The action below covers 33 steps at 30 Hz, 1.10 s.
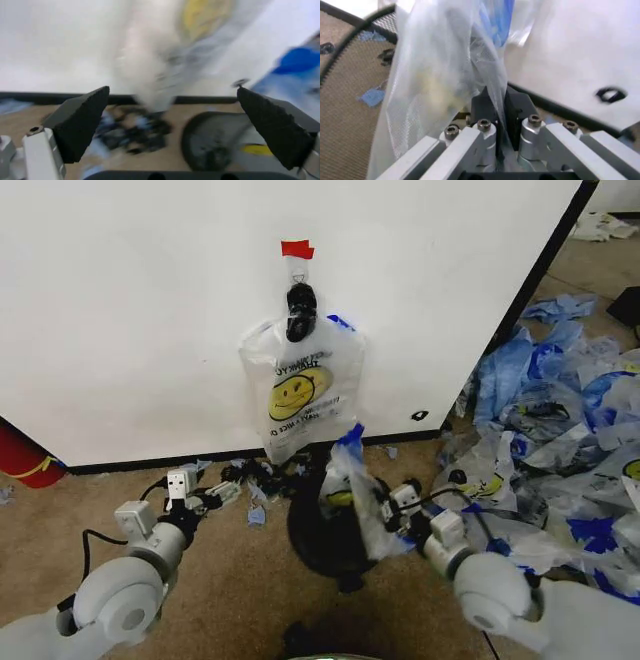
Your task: Pick up the garbage bag from the wall and place it over the trash bin.
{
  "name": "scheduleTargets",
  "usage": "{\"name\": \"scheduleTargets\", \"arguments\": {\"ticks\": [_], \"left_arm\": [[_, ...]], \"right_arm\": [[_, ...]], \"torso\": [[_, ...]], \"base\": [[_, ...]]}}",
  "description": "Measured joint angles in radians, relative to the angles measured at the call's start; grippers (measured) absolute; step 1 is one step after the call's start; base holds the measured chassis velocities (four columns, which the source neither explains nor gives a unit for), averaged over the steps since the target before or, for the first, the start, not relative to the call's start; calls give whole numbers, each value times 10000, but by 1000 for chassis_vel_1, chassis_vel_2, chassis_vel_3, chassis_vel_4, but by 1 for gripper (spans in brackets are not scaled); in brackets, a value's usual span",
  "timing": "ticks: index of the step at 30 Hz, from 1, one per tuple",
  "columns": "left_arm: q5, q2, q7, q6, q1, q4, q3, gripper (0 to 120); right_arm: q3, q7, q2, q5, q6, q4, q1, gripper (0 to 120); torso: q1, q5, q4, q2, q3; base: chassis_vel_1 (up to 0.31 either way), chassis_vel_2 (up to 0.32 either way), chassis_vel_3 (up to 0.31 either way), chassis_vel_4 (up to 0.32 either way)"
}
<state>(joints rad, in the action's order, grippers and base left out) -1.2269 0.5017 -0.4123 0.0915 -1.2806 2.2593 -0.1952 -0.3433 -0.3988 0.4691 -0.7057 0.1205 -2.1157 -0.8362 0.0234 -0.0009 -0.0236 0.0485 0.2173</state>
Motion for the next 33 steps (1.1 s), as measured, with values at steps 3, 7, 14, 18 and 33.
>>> {"name": "scheduleTargets", "arguments": {"ticks": [3,7,14,18,33], "left_arm": [[-258,70,567,245,231,121,235,100],[-502,276,1363,657,943,151,850,100],[-925,798,2206,681,2687,35,2364,100],[-1153,1140,2235,598,3869,-329,3477,100],[-2033,1989,182,77,6941,-1087,6360,100]], "right_arm": [[598,475,-170,433,-295,-48,-375,0],[1762,1492,-446,1086,-866,-107,-1165,0],[2865,2656,-571,1738,-1730,-2,-1910,0],[3287,3004,-599,1975,-1968,-35,-2201,0],[4338,3248,-699,2445,-2233,-125,-3347,0]], "torso": [[0,2,3,0,0],[0,2,0,0,0],[0,3,0,0,0],[0,0,3,0,0],[0,-1,2,0,0]], "base": [[0,0,0,0],[0,0,0,0],[0,0,0,0],[0,0,0,0],[0,0,0,0]]}}
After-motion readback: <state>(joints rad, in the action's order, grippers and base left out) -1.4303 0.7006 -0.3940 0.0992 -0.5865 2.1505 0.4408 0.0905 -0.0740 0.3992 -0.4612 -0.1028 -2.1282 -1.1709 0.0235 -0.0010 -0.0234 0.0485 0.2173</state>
